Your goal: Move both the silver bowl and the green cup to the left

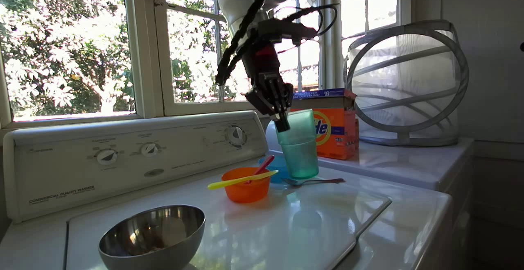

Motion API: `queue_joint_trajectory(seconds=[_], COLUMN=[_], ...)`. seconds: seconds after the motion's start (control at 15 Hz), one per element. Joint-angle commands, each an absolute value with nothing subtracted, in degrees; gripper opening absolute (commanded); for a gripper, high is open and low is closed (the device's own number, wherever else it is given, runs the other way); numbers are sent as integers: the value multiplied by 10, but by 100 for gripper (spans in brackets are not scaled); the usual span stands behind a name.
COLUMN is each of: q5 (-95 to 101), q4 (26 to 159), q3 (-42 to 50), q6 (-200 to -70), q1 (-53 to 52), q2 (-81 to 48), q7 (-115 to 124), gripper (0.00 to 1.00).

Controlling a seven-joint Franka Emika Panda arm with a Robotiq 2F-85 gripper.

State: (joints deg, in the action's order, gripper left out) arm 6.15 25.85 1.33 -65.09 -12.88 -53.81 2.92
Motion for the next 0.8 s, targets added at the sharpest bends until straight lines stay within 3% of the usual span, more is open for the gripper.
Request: queue_joint_trajectory(seconds=[0.0,0.73], q5=[89,66], q4=[257,255], q3=[22,-30], q6=[-671,-875], q1=[-145,-189], q2=[-506,-456], q7=[2,-162], gripper=[1,1])
